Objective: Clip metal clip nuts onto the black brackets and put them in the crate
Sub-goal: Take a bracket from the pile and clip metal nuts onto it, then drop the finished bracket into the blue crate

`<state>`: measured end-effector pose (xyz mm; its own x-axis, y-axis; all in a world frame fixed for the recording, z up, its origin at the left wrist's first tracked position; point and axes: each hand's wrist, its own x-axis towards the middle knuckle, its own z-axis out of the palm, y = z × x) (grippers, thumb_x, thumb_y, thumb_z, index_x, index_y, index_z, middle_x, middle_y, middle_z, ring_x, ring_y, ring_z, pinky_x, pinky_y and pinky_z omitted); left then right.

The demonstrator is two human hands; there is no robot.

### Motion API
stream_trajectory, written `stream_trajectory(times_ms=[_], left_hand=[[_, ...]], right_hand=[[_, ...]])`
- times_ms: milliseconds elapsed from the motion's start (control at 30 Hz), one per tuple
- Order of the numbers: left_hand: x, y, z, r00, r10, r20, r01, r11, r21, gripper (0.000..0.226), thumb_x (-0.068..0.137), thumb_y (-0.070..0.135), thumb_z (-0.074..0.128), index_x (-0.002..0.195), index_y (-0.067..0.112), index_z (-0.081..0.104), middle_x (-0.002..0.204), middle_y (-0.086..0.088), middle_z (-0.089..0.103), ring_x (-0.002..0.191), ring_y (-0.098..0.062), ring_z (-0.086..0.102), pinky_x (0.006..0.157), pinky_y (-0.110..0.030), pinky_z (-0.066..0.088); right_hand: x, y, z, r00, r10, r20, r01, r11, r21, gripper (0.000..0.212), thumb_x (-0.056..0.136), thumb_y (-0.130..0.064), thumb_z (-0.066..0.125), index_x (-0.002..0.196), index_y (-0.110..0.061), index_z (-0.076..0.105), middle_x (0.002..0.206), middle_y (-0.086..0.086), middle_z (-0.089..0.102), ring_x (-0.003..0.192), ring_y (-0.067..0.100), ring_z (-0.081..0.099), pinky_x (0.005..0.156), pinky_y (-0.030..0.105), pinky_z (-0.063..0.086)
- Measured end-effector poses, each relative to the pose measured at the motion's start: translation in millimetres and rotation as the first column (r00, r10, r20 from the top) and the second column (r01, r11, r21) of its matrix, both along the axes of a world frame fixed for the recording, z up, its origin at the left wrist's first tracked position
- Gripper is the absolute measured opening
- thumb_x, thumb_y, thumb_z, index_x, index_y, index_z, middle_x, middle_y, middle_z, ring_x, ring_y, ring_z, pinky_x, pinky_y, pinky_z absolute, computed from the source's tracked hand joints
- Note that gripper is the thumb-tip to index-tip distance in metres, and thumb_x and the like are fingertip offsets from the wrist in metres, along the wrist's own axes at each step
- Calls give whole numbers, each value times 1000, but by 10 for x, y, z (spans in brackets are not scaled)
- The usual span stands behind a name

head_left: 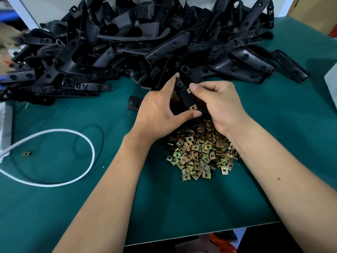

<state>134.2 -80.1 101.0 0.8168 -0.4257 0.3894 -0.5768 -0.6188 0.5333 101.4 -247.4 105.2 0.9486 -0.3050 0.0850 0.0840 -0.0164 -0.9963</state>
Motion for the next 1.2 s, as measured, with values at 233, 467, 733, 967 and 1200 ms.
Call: stream_trajectory(times_ms=[233,467,733,967,1200], left_hand=[[2,2,17,1000,-3,-13,3,999,43,120,71,79,67,164,18,21,79,-2,69,75,-18,65,79,-43,54],[-1,-7,20,999,1,40,-3,998,65,125,66,87,55,163,16,23,75,-5,65,70,-17,62,72,-31,48],[21,-29,1,999,32,42,-35,996,82,125,66,88,50,163,15,21,62,6,48,61,-17,48,66,-30,33],[-8,-103,-10,982,189,13,-189,971,145,129,66,92,38,163,9,17,78,-1,59,87,-31,65,81,-48,52],[-62,-102,35,982,187,29,-189,960,206,142,57,97,44,163,10,9,92,-7,70,92,-31,66,93,-47,51]], right_hand=[[-19,15,22,1000,-11,-14,11,1000,-29,18,92,-19,77,74,-22,81,85,-1,80,94,12,76,102,38,55],[-30,60,-15,999,8,34,-4,995,-103,13,94,-20,74,83,-18,82,84,-4,80,90,4,74,83,14,53],[-38,105,-32,998,-12,62,31,949,-313,47,102,-35,60,79,4,67,72,14,70,69,27,67,61,47,62],[10,71,-50,996,36,-77,-51,978,-202,45,110,-46,42,106,-17,76,87,-30,72,97,-26,59,87,1,43],[-52,47,32,998,50,-24,-55,955,-291,33,105,-40,56,118,-19,78,114,-13,75,102,-10,66,84,16,57]])
